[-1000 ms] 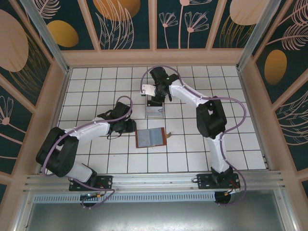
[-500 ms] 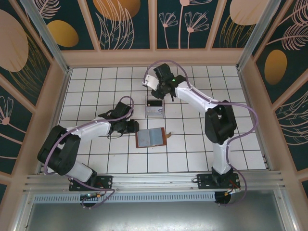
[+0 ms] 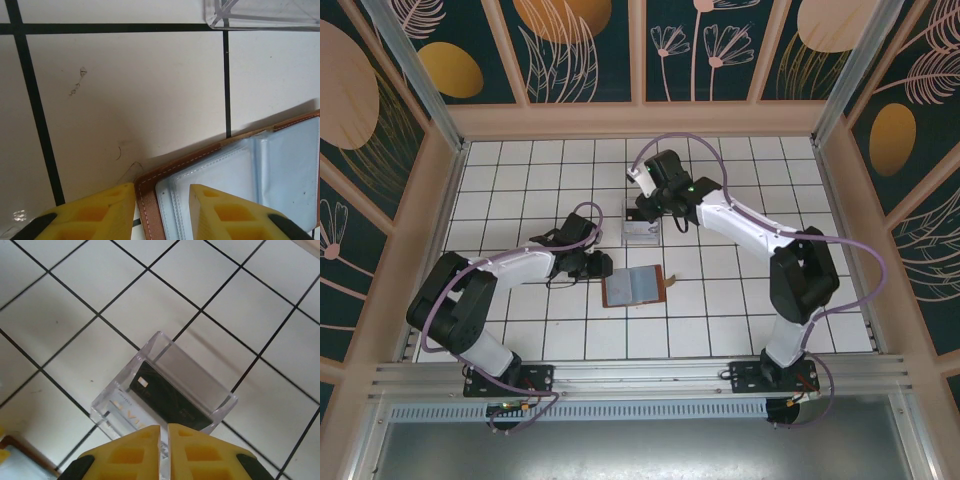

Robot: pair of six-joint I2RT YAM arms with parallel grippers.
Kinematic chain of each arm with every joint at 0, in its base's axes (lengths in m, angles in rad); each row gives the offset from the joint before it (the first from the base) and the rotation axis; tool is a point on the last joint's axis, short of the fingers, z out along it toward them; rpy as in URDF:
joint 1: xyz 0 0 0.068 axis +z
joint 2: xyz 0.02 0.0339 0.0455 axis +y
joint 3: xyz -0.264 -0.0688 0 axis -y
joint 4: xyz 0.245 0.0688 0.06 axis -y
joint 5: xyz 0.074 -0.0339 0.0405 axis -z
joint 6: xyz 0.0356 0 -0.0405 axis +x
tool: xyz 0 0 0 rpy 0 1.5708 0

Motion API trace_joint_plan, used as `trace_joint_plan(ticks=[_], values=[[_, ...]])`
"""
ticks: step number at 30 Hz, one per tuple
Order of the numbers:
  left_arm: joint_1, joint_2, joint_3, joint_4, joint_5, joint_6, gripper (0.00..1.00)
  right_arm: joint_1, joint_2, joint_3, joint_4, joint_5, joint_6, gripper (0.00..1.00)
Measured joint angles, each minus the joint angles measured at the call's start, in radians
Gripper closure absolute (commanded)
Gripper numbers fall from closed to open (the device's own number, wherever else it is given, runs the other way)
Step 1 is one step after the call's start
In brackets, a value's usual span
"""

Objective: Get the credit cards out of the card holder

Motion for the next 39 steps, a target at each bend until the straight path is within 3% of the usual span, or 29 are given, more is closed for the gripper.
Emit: trace_joint_plan(ticks=[10,22,39], values=[[0.002,0.018,0.0,0.02,0.024,0.0,0.65,0.115,-0.116,-0.181,0.066,0.005,0.265,0.93],[0.002,0.019,0.0,0.031,0.005,0.0,0.65,0.128,-0.127,-0.25,0.103,-0.056,0.663,0.94],[0.047,-0.058,-0.037,0.02,-0.093,-0.004,0.62,0.182,-0.039,-0.337,0.185,-0.273,0.967,0.82]])
